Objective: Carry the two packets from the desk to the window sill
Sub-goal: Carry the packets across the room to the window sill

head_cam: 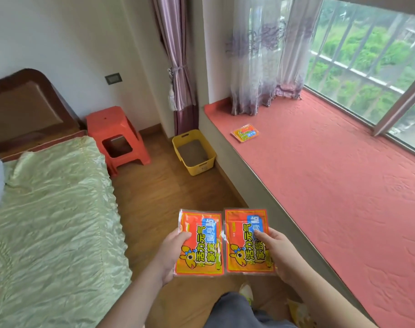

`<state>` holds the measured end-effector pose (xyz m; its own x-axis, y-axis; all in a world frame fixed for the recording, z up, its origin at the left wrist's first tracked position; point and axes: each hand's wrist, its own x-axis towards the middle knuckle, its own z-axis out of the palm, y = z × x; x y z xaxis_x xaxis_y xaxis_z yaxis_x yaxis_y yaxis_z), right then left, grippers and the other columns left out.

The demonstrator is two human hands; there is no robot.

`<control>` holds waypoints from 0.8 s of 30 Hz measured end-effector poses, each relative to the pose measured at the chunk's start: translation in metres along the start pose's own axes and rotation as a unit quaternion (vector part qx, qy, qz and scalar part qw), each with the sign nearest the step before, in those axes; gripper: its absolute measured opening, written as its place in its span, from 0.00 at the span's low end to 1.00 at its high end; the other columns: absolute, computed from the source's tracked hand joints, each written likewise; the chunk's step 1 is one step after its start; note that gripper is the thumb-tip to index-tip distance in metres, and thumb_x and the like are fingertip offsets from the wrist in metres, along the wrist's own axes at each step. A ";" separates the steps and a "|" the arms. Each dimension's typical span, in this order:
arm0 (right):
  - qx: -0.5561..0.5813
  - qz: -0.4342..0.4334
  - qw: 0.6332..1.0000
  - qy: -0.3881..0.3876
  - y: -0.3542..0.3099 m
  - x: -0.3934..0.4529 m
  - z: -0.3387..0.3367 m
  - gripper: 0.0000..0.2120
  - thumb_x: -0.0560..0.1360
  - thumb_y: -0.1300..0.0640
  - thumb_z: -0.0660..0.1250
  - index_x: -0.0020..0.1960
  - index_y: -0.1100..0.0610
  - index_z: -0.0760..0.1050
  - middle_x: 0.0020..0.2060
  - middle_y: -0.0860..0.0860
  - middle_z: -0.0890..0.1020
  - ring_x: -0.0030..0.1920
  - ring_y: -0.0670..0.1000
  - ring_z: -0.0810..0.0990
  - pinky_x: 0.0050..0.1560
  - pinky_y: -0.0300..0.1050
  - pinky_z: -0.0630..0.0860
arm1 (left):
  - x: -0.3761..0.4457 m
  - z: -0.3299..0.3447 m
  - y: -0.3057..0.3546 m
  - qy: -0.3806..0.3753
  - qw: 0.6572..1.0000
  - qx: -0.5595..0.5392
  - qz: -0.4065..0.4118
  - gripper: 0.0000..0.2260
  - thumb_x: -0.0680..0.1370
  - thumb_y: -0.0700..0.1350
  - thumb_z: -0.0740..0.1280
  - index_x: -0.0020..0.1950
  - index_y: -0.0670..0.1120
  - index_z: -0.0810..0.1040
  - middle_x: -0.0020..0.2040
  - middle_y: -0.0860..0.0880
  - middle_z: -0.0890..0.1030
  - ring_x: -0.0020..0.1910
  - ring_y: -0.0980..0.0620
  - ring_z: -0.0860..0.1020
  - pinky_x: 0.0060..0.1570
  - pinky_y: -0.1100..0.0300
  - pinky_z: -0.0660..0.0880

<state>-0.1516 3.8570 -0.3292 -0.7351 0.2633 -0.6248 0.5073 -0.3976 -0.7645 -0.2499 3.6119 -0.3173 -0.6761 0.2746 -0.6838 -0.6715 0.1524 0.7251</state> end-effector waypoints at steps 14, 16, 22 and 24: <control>-0.035 0.015 0.999 -0.039 -0.106 0.124 0.028 0.07 0.80 0.55 0.65 0.55 0.56 0.79 0.43 0.56 0.89 0.42 0.58 0.89 0.34 0.48 0.84 | 0.103 0.000 0.104 0.046 0.998 -0.035 -0.014 0.12 0.81 0.44 0.61 0.47 0.48 0.85 0.40 0.41 0.88 0.36 0.43 0.87 0.31 0.52 0.82; -0.041 0.013 0.999 -0.031 -0.119 0.143 0.038 0.07 0.80 0.54 0.65 0.54 0.55 0.79 0.42 0.55 0.89 0.41 0.57 0.89 0.33 0.46 0.83 | 0.124 -0.006 0.121 0.043 0.999 -0.029 -0.017 0.11 0.81 0.45 0.61 0.49 0.47 0.83 0.41 0.41 0.88 0.38 0.42 0.87 0.32 0.51 0.82; -0.044 0.006 0.999 -0.008 -0.164 0.207 0.079 0.06 0.80 0.54 0.65 0.54 0.53 0.79 0.41 0.54 0.89 0.40 0.57 0.89 0.32 0.46 0.83 | 0.193 -0.035 0.180 0.020 1.000 -0.009 -0.007 0.10 0.81 0.46 0.61 0.53 0.48 0.82 0.42 0.41 0.88 0.39 0.43 0.87 0.35 0.50 0.83; -0.038 0.005 0.999 -0.002 -0.181 0.228 0.096 0.06 0.80 0.54 0.65 0.54 0.53 0.79 0.41 0.55 0.89 0.40 0.58 0.89 0.32 0.47 0.84 | 0.214 -0.047 0.205 0.011 1.000 -0.007 -0.003 0.09 0.82 0.46 0.61 0.54 0.48 0.81 0.41 0.42 0.88 0.38 0.43 0.87 0.36 0.50 0.83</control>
<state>-0.4548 3.9046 -0.3181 -0.7321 0.2556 -0.6315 0.5470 -0.3321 -0.7685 -0.5459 3.6574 -0.3186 -0.6784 0.2530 -0.6898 -0.6797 0.1403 0.7199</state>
